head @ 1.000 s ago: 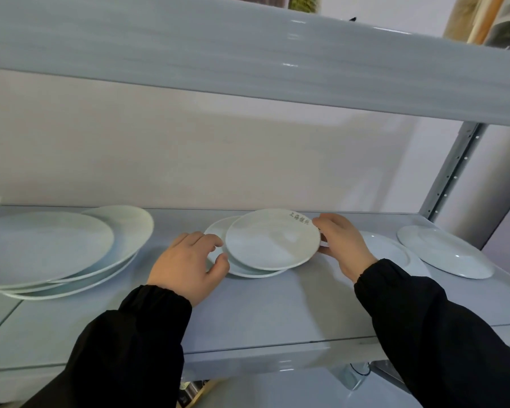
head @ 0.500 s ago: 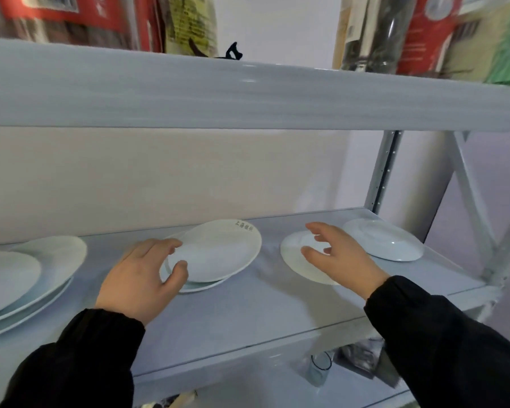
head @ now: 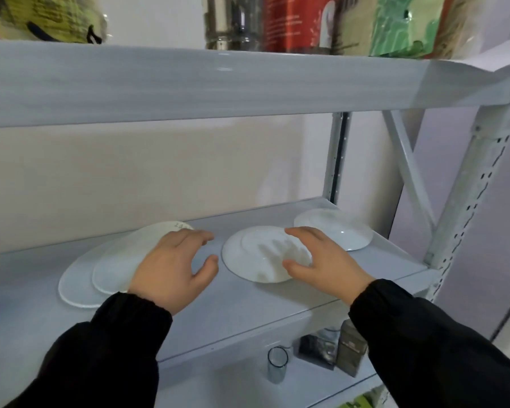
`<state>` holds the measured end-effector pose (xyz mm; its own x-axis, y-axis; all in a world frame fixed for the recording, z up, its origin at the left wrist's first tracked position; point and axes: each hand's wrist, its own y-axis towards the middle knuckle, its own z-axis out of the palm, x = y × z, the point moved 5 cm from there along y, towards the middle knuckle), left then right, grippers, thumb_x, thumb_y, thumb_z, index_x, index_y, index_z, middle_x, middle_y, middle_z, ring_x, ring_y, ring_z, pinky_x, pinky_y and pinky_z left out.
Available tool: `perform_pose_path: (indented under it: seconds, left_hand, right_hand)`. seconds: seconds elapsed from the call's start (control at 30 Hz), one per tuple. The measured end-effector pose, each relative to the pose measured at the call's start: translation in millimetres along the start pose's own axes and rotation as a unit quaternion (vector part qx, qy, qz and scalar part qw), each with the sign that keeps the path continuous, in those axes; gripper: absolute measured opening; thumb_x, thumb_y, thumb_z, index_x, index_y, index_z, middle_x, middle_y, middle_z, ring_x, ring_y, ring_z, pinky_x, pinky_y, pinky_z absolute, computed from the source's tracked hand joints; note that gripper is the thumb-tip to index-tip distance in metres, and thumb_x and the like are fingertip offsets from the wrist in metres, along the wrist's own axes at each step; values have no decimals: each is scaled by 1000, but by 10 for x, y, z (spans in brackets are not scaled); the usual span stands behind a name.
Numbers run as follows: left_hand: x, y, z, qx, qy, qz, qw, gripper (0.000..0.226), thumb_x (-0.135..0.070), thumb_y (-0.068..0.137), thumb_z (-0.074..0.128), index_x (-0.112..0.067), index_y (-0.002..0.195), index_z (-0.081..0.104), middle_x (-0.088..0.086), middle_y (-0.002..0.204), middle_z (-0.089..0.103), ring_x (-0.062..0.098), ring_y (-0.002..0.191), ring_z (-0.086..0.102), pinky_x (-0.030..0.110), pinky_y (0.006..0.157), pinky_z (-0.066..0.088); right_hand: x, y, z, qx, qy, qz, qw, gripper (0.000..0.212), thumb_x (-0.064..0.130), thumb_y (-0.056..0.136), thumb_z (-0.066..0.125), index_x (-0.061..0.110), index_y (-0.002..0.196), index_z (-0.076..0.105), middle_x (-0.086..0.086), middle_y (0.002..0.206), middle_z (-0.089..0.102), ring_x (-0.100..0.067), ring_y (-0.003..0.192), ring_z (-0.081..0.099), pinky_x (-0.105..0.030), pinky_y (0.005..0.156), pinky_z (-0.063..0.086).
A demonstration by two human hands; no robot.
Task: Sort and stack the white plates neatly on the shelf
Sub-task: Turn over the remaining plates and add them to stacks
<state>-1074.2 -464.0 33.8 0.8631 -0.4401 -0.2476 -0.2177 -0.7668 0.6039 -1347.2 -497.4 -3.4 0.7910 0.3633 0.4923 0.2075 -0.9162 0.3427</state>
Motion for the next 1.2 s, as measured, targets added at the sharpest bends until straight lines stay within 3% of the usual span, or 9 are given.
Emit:
perform_pose_path:
  seconds: [0.2, 0.37, 0.5, 0.6, 0.7, 0.77, 0.87, 1.0, 1.2]
  left_hand:
    - [-362, 114, 559, 103, 1, -13, 995, 61, -58, 81, 34, -28, 131, 51, -11, 127, 53, 11, 118, 49, 28, 96, 42]
    - [-590, 132, 1038, 208, 11, 2, 978, 72, -56, 89, 43, -26, 151, 23, -11, 157, 20, 7, 143, 20, 15, 109, 14]
    - [-719, 92, 1183, 265, 60, 5, 962, 91, -70, 85, 39, -23, 155, 5, -5, 162, 3, 11, 148, -3, 22, 114, -1]
    - [-889, -11, 1134, 259, 103, 17, 960, 102, -80, 74, 27, -21, 155, 5, -1, 162, 5, 14, 148, 0, 26, 115, 1]
    - [-1072, -165, 1016, 230, 134, 47, 963, 101, -79, 73, 37, -18, 152, 18, 1, 155, 22, 19, 145, 18, 26, 114, 14]
    - [-1167, -266, 979, 237, 163, 79, 955, 92, -74, 63, 57, -15, 133, 49, 1, 128, 53, 20, 120, 55, 23, 95, 44]
    - [-1174, -333, 936, 204, 188, 88, 957, 81, -66, 47, 76, -17, 110, 65, -5, 95, 64, 15, 85, 66, 20, 63, 53]
    - [-1189, -321, 799, 236, 203, 34, 950, 64, -57, 83, 59, -19, 132, 44, -1, 122, 50, 21, 109, 53, 31, 83, 46]
    - [-1142, -318, 745, 242, 171, -9, 955, 67, -56, 85, 57, -23, 139, 36, -5, 133, 42, 18, 118, 45, 33, 92, 44]
  right_hand:
    - [-271, 4, 29, 7, 12, -12, 1000, 69, 58, 83, 60, 37, 147, 41, 12, 151, 38, -5, 138, 36, -21, 109, 31]
    - [-451, -12, 91, 14, 32, -26, 999, 74, 66, 79, 54, 39, 147, 40, 12, 153, 35, -4, 140, 33, -26, 113, 31]
    - [-537, -11, 74, 7, 44, -38, 998, 73, 63, 81, 57, 38, 147, 40, 12, 153, 35, -3, 140, 34, -27, 114, 32]
    - [-552, -2, 36, 8, 51, -53, 997, 76, 65, 79, 55, 37, 148, 39, 11, 153, 36, -4, 140, 34, -28, 114, 32]
    - [-556, 7, -6, 15, 56, -63, 996, 74, 59, 84, 60, 36, 149, 35, 13, 154, 34, -3, 140, 32, -22, 111, 29]
    - [-544, 13, -30, 17, 53, -73, 996, 73, 56, 86, 62, 35, 150, 35, 12, 154, 34, -2, 140, 31, -20, 109, 27]
    - [-507, 23, -63, 17, 59, -84, 995, 74, 58, 85, 60, 36, 150, 35, 12, 154, 34, -2, 140, 30, -23, 112, 29]
    - [-444, 32, -77, 20, 67, -97, 993, 76, 63, 81, 55, 35, 149, 37, 11, 153, 36, -4, 140, 32, -29, 115, 32]
    - [-365, 20, -124, 15, 79, -111, 991, 75, 66, 80, 54, 36, 147, 39, 12, 150, 39, -2, 138, 35, -30, 113, 34]
